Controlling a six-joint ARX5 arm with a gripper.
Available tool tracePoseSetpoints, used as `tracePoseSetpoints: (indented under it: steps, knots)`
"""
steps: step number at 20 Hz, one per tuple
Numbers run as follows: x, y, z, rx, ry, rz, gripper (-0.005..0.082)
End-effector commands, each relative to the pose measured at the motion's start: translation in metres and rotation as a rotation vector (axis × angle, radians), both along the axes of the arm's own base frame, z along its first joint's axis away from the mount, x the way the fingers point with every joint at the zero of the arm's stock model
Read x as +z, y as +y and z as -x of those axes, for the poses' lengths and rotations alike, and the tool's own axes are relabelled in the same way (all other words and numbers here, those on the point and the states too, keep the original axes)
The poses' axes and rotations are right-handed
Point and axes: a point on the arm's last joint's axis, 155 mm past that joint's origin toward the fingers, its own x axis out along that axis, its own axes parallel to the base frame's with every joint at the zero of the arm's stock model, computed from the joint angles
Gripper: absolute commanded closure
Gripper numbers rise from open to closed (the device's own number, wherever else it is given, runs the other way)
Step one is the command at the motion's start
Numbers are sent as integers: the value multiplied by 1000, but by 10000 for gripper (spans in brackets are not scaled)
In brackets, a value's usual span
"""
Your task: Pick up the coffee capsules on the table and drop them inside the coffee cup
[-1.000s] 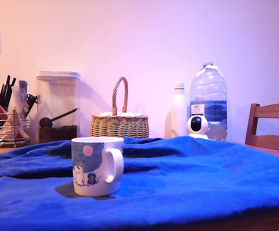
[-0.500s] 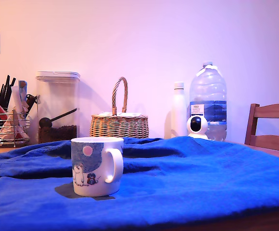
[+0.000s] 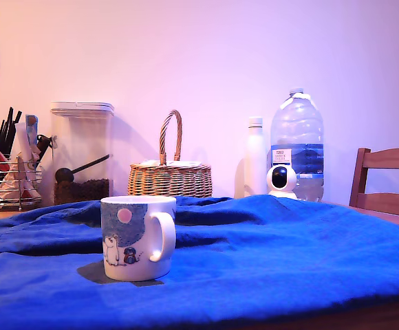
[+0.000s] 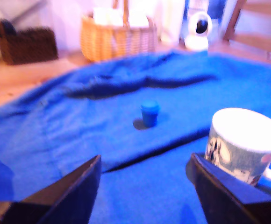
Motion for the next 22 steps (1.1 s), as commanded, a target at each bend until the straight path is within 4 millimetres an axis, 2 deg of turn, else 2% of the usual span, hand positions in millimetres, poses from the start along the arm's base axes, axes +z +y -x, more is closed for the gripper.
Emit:
tracePoseSetpoints:
  steps: [1,13,22]
  knots:
    - [-6,0,-2,-8,-3,-23,221]
    - [-19,-8,-26,-54,-9,-56,221]
    - [-37,-15,-40,-89,0,-47,221]
